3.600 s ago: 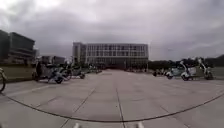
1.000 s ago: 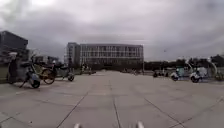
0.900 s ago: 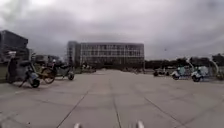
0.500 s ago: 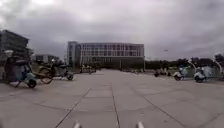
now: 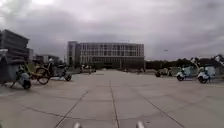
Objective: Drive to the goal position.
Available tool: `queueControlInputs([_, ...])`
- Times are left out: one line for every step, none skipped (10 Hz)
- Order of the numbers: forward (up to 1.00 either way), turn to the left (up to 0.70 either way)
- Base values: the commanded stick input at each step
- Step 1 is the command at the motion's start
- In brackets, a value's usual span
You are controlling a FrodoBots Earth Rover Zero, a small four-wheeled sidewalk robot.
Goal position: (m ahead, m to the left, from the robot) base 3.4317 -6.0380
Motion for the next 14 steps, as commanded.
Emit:
queueControlInputs([0.45,0.00])
queueControlInputs([0.45,0.00])
queueControlInputs([0.45,0.00])
queueControlInputs([0.45,0.00])
queueControlInputs([0.45,0.00])
queueControlInputs([0.45,0.00])
queueControlInputs([0.45,0.00])
queueControlInputs([0.45,0.00])
queueControlInputs([0.45,0.00])
queueControlInputs([0.45,0.00])
queueControlInputs([0.45,0.00])
queueControlInputs([0.45,0.00])
queueControlInputs([0.45,0.00])
queueControlInputs([0.45,0.00])
